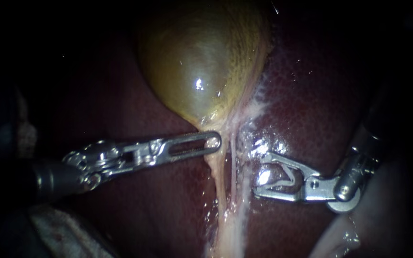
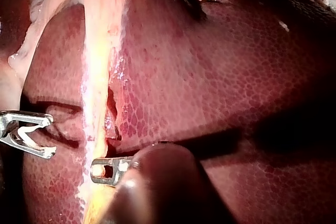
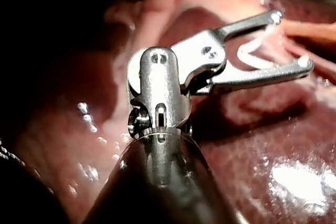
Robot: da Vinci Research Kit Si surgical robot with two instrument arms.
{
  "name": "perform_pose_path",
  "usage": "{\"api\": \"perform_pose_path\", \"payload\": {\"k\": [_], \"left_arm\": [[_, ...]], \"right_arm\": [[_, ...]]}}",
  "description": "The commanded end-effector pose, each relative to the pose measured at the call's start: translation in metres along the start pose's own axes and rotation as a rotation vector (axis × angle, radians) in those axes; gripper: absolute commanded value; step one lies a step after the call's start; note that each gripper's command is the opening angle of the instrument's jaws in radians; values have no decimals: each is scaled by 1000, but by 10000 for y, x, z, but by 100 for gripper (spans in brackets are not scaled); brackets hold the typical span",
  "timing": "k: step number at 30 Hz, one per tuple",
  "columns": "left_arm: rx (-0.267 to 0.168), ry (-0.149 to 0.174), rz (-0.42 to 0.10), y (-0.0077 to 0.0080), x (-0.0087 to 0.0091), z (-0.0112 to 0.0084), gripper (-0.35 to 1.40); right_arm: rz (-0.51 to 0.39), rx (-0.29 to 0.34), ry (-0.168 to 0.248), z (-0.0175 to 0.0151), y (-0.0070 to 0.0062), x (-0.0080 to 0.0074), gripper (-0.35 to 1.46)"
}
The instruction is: Clipping first clip left tube
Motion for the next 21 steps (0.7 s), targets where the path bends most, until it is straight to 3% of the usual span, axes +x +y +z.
{"api": "perform_pose_path", "payload": {"k": [1,10,21], "left_arm": [[1,-1,2,1,0,-1,-35],[2,-2,-2,12,-2,-4,-35],[2,-3,1,19,-4,-6,-35]], "right_arm": [[0,0,1,1,-1,0,60],[14,-16,4,17,-10,-1,59],[45,-35,17,43,-28,-19,59]]}}
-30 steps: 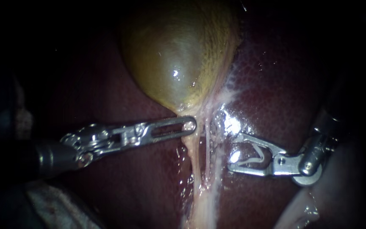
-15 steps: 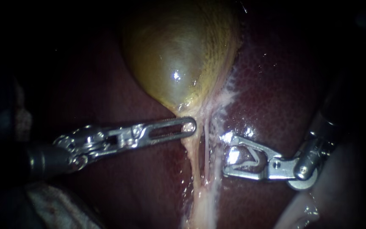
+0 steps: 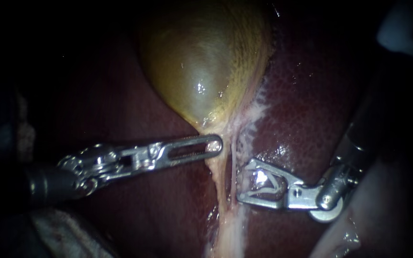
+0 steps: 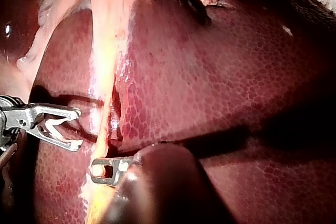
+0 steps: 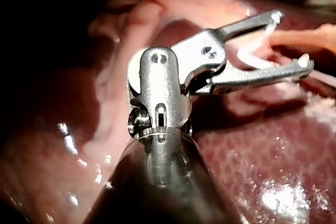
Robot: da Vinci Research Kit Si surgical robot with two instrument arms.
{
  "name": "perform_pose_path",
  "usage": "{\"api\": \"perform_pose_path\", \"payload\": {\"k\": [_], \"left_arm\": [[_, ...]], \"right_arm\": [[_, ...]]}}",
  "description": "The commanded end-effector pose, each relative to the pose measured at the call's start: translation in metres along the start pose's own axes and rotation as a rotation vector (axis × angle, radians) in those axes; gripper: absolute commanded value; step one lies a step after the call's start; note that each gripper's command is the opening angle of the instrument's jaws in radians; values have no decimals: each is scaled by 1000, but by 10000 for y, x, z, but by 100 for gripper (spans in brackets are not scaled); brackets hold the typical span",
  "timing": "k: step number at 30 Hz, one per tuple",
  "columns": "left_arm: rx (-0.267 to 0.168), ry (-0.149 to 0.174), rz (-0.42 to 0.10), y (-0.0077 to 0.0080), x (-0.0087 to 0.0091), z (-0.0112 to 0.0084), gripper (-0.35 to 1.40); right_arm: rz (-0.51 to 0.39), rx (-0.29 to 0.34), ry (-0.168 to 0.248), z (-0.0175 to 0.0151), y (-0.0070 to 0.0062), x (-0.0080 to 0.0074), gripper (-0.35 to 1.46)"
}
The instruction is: Clipping first clip left tube
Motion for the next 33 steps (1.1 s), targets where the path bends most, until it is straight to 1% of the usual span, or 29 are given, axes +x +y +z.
{"api": "perform_pose_path", "payload": {"k": [1,7,16,25,33], "left_arm": [[-2,-2,4,1,-1,0,-35],[-1,-2,3,5,-3,-2,-35],[-5,-2,2,8,-4,-1,-35],[-5,-2,2,9,-5,-1,-35],[-5,-1,2,9,-5,-1,-35]], "right_arm": [[2,-3,1,2,-1,-2,59],[16,-5,4,12,-6,-15,58],[21,-8,11,20,-7,-36,58],[32,-7,14,33,-16,-44,58],[36,6,19,43,-25,-52,58]]}}
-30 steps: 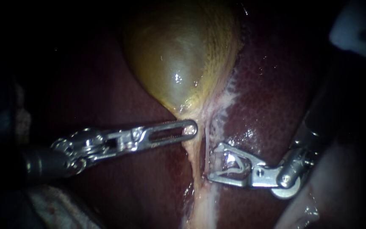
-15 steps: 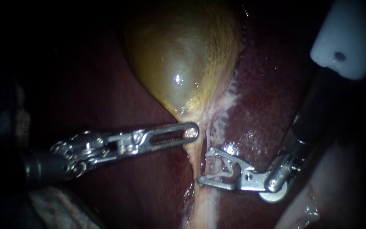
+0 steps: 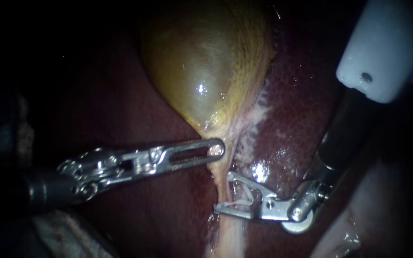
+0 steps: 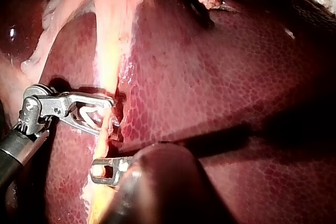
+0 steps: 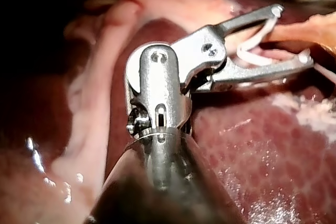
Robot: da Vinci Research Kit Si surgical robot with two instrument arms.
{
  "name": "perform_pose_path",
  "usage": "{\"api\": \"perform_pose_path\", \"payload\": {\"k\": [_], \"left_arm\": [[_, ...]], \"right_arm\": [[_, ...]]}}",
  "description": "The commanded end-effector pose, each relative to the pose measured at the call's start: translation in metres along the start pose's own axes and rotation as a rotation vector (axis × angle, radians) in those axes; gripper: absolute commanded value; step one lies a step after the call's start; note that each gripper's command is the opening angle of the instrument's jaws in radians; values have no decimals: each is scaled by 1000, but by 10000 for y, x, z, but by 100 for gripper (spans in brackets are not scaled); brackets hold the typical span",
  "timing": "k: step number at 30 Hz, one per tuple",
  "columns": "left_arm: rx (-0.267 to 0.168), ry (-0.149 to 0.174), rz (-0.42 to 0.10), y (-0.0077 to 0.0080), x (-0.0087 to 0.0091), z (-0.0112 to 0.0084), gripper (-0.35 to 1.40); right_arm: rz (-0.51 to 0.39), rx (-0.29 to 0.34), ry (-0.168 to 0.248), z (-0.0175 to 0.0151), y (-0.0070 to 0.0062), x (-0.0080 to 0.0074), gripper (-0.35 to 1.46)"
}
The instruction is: Clipping first clip left tube
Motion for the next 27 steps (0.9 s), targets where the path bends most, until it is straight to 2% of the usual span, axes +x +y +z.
{"api": "perform_pose_path", "payload": {"k": [1,17,27], "left_arm": [[0,0,0,0,0,0,-35],[0,0,0,0,0,1,-35],[0,0,0,0,0,1,-35]], "right_arm": [[4,2,0,1,-1,-1,58],[7,8,2,-1,-2,-4,57],[15,33,2,-44,17,5,57]]}}
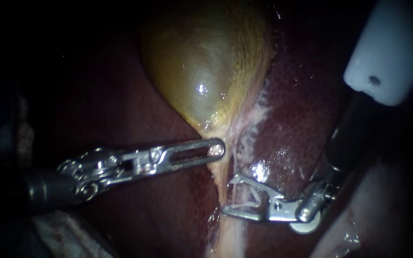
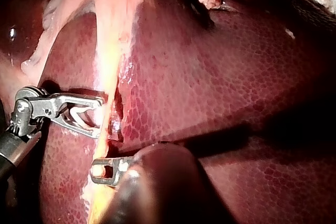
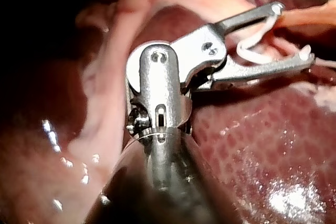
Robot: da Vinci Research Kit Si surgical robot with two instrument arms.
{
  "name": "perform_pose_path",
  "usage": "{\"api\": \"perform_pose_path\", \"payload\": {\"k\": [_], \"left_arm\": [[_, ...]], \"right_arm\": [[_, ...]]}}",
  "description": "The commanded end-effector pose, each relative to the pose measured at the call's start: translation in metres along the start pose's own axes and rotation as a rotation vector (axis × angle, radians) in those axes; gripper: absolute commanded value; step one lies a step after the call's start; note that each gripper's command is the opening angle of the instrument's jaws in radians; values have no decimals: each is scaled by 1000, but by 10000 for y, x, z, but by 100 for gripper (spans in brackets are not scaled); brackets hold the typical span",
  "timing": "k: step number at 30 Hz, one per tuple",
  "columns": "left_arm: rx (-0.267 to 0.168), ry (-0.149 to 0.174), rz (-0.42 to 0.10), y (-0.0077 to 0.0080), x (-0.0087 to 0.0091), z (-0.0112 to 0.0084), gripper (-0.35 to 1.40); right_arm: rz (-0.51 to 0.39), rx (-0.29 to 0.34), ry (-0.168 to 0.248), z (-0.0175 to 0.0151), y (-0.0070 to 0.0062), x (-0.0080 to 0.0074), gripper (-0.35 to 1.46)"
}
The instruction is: Clipping first clip left tube
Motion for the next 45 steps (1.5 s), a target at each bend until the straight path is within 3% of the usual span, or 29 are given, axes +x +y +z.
{"api": "perform_pose_path", "payload": {"k": [1,12,18,22,25,36,45], "left_arm": [[0,0,0,0,0,0,-35],[0,0,0,0,0,0,-35],[0,0,1,0,-1,0,-35],[0,0,1,-1,-1,0,-35],[0,0,1,-1,-1,0,-35],[0,0,1,-1,-1,1,-35],[-2,-1,1,0,-2,2,-35]], "right_arm": [[1,1,0,-3,1,1,56],[6,6,-1,-10,2,9,58],[21,12,-4,-21,1,33,58],[32,20,-5,-23,-6,54,58],[35,24,-5,-18,-11,60,57],[29,21,-3,4,-17,53,58],[18,14,-1,18,-19,36,58]]}}
